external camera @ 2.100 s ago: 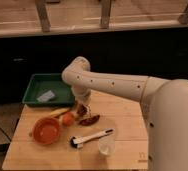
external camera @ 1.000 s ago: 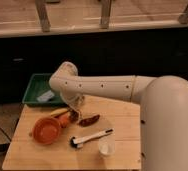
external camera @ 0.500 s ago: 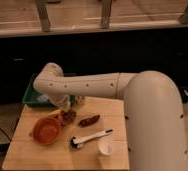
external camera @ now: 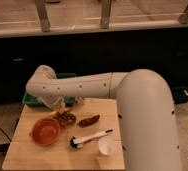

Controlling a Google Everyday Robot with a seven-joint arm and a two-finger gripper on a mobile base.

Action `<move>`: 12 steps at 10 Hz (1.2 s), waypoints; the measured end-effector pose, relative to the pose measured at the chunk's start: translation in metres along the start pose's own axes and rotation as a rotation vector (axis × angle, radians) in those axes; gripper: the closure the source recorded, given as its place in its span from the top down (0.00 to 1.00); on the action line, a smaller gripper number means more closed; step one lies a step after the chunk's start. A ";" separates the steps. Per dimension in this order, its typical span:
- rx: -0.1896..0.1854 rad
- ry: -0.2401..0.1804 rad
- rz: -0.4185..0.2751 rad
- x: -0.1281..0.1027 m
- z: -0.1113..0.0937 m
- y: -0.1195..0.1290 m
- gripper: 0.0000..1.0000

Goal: Place grapes in red bowl

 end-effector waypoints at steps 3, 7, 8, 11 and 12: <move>0.000 0.005 -0.038 -0.004 0.000 -0.006 0.02; 0.004 0.012 -0.098 -0.019 -0.003 -0.030 0.02; 0.002 0.013 -0.102 -0.019 -0.002 -0.030 0.02; 0.000 0.018 -0.119 -0.024 0.000 -0.035 0.18; 0.002 0.022 -0.130 -0.029 0.002 -0.041 0.26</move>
